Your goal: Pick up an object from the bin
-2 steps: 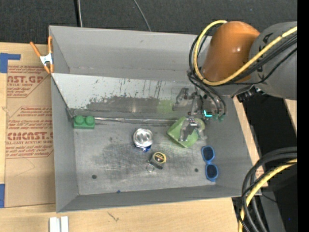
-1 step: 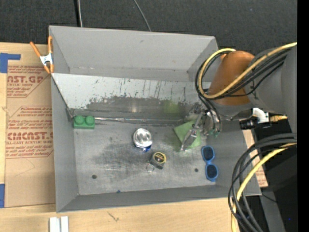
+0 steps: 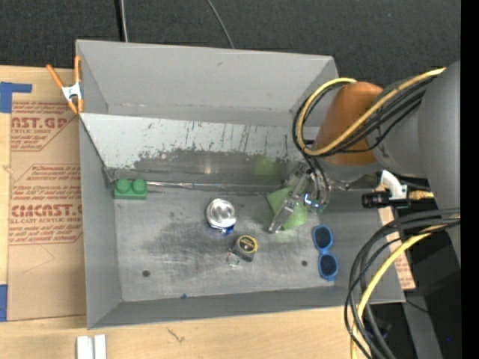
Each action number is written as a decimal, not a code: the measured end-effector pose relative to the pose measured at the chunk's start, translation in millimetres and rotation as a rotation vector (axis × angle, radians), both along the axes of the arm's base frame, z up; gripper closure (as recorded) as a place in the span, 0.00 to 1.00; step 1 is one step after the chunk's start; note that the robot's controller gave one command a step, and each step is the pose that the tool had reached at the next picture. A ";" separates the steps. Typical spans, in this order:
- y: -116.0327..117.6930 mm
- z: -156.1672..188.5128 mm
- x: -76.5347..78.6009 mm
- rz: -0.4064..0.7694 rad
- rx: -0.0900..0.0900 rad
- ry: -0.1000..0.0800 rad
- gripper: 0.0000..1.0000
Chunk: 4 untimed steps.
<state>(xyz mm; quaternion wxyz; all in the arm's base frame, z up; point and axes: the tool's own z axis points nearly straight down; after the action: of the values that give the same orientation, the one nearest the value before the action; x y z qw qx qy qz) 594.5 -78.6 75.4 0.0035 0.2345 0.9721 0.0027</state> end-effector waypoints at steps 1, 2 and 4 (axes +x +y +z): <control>1.2 1.5 1.1 0.002 -0.002 0.005 0.00; 1.5 2.0 1.5 0.003 -0.003 0.007 0.00; 1.7 2.7 2.3 0.003 -0.005 0.005 1.00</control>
Offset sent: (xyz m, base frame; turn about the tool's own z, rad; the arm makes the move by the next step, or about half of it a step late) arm 0.0000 0.0000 0.0000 0.0000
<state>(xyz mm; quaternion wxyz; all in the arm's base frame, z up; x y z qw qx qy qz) 596.8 -76.8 78.1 0.0014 0.2329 0.9725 -0.0003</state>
